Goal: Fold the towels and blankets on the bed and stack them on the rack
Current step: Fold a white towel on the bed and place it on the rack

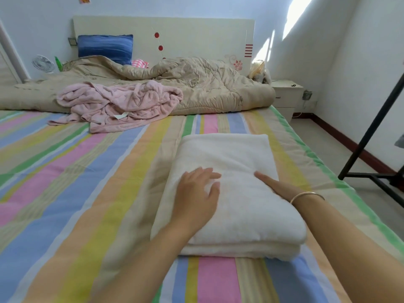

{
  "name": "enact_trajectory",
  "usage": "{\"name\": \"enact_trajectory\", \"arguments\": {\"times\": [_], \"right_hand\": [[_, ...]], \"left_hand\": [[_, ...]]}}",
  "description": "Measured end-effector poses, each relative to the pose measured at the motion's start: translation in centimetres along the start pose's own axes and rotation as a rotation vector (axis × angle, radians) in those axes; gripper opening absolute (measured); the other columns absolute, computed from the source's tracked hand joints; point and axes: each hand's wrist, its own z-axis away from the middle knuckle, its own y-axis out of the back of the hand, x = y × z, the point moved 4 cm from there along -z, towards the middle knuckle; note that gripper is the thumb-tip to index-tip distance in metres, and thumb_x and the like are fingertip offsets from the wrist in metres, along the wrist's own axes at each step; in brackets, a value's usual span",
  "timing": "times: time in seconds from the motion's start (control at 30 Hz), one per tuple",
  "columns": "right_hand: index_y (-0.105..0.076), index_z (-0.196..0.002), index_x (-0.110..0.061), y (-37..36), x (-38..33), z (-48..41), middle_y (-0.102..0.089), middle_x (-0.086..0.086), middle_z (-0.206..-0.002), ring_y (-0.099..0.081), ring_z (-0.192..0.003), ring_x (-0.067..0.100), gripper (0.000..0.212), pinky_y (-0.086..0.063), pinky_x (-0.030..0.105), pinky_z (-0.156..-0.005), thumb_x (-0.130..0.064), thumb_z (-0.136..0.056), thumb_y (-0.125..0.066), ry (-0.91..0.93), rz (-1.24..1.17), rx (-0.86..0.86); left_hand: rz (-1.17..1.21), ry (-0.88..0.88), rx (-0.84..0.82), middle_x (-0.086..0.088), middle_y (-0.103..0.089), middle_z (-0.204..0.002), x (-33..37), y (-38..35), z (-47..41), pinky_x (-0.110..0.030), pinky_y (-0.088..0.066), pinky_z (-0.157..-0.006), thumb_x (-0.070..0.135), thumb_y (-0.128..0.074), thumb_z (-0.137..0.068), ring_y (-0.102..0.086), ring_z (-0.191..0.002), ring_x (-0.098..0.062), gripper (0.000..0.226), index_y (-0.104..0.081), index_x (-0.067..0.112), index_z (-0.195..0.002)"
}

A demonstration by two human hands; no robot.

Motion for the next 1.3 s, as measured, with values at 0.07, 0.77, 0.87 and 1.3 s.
{"name": "enact_trajectory", "arguments": {"times": [0.07, 0.77, 0.87, 1.3], "right_hand": [[-0.063, -0.119, -0.022, -0.5, 0.0, 0.9, -0.071, -0.005, -0.101, -0.069, -0.084, 0.012, 0.065, -0.046, 0.024, -0.061, -0.059, -0.068, -0.075, -0.022, -0.072, -0.06], [-0.064, -0.108, -0.012, -8.4, -1.9, 21.7, -0.068, 0.013, -0.103, -0.066, -0.094, 0.033, 0.044, -0.055, 0.056, -0.084, -0.036, -0.074, -0.077, 0.043, -0.636, 0.125], [-0.063, -0.102, -0.01, -12.4, -0.7, 25.0, -0.067, 0.013, -0.089, -0.067, -0.077, 0.031, 0.027, -0.06, 0.044, -0.062, -0.029, -0.085, -0.069, -0.116, -0.749, -0.071], [-0.066, -0.094, -0.005, -10.6, -10.4, 26.2, -0.072, 0.008, -0.075, -0.068, -0.061, 0.02, 0.023, -0.06, 0.033, -0.063, -0.013, -0.097, -0.045, 0.303, 0.098, -0.128]], "left_hand": [[0.19, 0.07, 0.306, 0.014, -0.066, -0.091, -0.1, 2.7, 2.9, -0.026, -0.045, -0.085, 0.047, -0.043, -0.082, -0.061, -0.092, -0.009, 0.03, -0.065, 0.027, -0.087], [0.986, 0.918, -0.107, -0.01, -0.075, -0.1, 2.8, 11.3, 6.8, -0.037, -0.057, -0.076, 0.049, -0.084, -0.056, -0.071, -0.09, -0.026, 0.067, -0.069, 0.016, -0.113], [0.779, 0.916, -0.165, -0.01, -0.073, -0.101, 0.1, 14.0, 6.2, -0.04, -0.056, -0.081, 0.055, -0.087, -0.049, -0.07, -0.091, -0.028, 0.074, -0.066, 0.018, -0.109], [-0.196, 0.451, -0.042, -0.009, -0.038, -0.149, -1.1, 16.4, 1.2, -0.039, -0.039, -0.105, 0.024, -0.056, -0.089, -0.041, -0.133, -0.029, 0.057, -0.042, 0.021, -0.144]]}}
